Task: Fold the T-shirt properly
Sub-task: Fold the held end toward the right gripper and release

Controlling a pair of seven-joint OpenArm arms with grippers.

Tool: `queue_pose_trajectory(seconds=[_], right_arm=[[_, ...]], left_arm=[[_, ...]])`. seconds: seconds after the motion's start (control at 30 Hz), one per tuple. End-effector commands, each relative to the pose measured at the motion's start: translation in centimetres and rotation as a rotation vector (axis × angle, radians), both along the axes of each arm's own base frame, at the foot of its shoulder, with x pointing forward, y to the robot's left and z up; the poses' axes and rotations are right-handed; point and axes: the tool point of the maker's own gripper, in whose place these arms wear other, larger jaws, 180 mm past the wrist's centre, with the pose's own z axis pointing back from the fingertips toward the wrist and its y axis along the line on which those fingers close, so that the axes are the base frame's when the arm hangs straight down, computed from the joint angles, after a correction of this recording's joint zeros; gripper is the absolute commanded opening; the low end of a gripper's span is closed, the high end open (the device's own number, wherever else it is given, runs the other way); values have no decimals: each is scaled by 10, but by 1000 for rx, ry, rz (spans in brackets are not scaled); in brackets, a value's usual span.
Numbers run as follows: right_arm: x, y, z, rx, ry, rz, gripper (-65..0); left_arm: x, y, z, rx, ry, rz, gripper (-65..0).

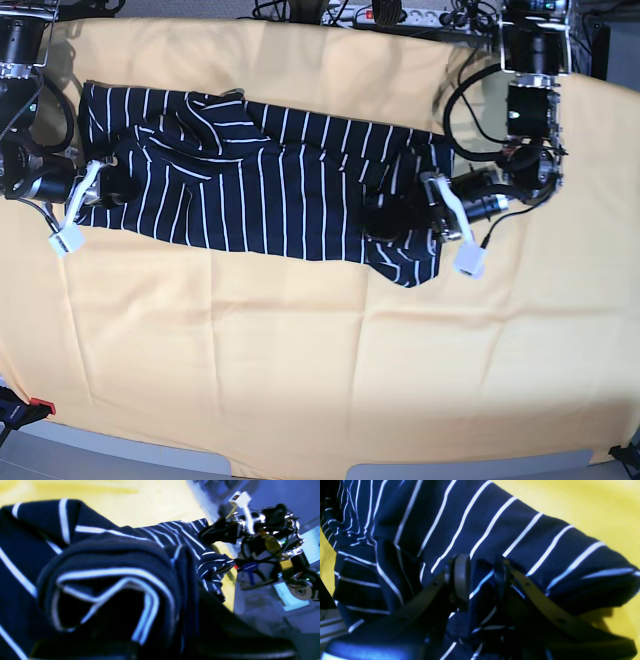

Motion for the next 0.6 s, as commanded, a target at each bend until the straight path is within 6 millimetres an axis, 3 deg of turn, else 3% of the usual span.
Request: queue_pose_trajectory(seconds=[0.0, 0.27, 0.3, 0.4, 0.47, 0.57], right_arm=[[9, -4, 14, -4, -49, 6, -453], [9, -4, 14, -4, -49, 6, -453], [9, -4, 14, -4, -49, 6, -453], [9, -4, 14, -4, -49, 6, -453], [9, -4, 14, -4, -49, 6, -453], [9, -3, 14, 2, -51, 6, -453]], left_arm=[[7, -6, 17, -39, -51, 3, -650], [4, -40, 7, -34, -48, -14, -650], [4, -41, 8, -42, -48, -14, -623], [1, -44, 14, -87, -40, -31, -416], [-6, -49, 22, -140, -22, -74, -318], [-25, -65, 24, -174, 13, -181, -303]])
